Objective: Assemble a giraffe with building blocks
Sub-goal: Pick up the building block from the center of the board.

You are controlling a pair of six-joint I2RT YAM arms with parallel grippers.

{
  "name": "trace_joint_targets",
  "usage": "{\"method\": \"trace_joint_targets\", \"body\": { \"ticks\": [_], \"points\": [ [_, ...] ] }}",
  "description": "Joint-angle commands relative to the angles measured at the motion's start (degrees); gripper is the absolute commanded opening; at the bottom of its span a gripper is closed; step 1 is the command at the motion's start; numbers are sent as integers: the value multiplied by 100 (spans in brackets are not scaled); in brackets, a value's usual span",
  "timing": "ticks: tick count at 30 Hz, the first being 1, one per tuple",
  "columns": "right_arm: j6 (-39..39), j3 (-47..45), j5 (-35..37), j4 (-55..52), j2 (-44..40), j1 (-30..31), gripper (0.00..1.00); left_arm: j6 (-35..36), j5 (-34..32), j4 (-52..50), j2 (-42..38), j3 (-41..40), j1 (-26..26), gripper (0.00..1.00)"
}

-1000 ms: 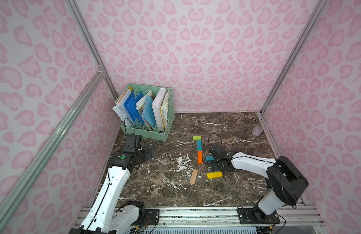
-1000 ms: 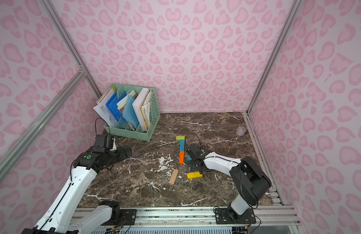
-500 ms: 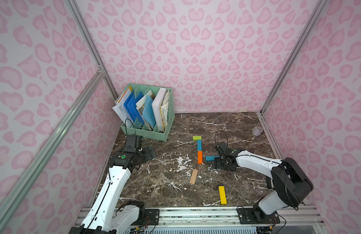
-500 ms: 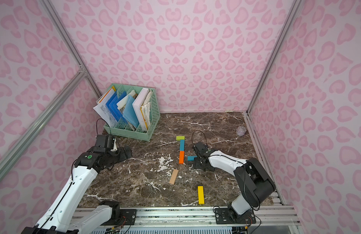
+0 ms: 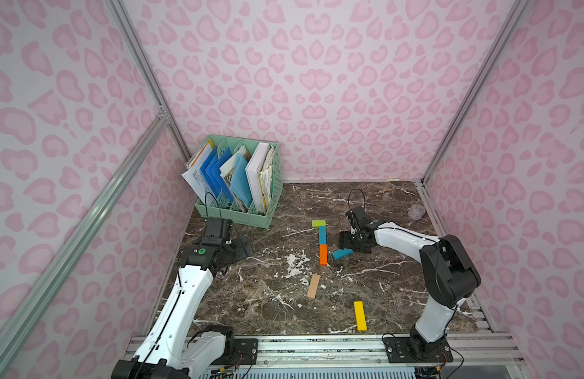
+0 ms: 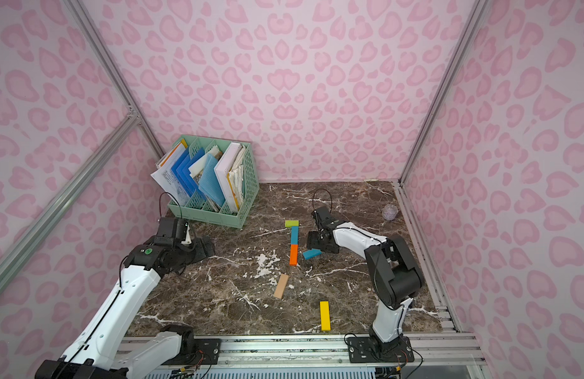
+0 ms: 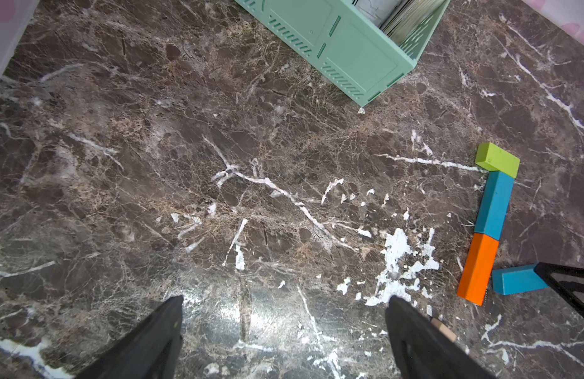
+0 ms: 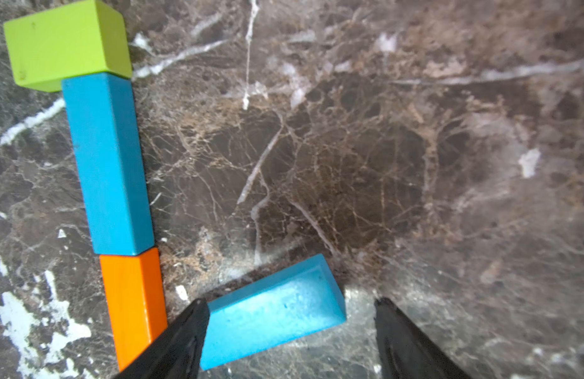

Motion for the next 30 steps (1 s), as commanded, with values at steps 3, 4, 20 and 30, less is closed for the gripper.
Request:
{"method": "trace_joint_targets", "body": {
  "ticks": [3,4,20,30],
  "points": [
    [-58,488,245,-527,509,-96,80,103,-22,135,107,13,6,99],
    [-72,566,282,-594,605,-100,79,104,-7,132,118,27,3,99],
    [406,828,878,-1547,445,302,83,139,39,223,161,30,1,98],
    [2417,1741,-238,-1978,719,352,84,163,140,268,133,67,2,99]
  ]
}}
